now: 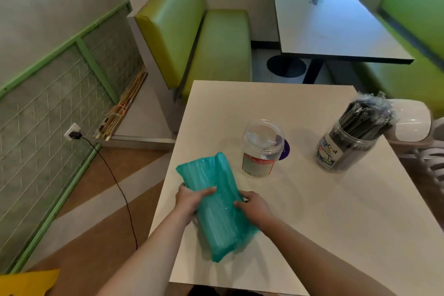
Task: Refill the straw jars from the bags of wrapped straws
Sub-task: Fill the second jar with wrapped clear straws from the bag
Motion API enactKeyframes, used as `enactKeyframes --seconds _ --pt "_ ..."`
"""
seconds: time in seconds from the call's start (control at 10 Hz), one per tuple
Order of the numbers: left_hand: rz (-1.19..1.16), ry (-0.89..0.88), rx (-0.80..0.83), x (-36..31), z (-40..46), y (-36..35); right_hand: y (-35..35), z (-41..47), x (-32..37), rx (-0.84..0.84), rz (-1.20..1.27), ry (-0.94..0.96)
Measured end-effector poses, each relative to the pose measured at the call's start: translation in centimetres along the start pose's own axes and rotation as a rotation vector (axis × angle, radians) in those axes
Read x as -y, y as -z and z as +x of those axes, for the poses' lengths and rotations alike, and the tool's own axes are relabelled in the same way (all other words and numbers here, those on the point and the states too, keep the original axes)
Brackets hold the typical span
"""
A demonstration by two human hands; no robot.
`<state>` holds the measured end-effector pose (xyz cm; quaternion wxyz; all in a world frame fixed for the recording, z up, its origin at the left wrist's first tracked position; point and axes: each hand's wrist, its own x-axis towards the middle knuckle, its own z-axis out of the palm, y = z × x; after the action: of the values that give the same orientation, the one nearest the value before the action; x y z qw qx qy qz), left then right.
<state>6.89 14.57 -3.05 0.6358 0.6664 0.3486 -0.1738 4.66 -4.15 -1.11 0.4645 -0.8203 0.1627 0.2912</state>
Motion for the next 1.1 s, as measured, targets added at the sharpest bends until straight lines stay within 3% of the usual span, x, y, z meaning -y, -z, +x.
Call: enactKeyframes --seconds 0.4,0.6,0.8,1.1 --pt "-0.064 -0.227 0.319 -8.2 1.6 3.0 -1.4 1.1 7.6 -0.278 0.101 0.243" --pt "0.009 -0.364 0.423 -10.7 2.0 5.0 -3.0 0.3 13.0 -0.668 0.007 0.463" --pt "0.057 -0.534 0.562 -12.3 2.9 5.9 -4.6 -0.3 17.7 -0.919 -0.236 0.598" --pt "0.290 -0.739 0.569 -15.3 1.9 6.2 -8.0 -2.1 22.2 -0.972 -0.112 0.580"
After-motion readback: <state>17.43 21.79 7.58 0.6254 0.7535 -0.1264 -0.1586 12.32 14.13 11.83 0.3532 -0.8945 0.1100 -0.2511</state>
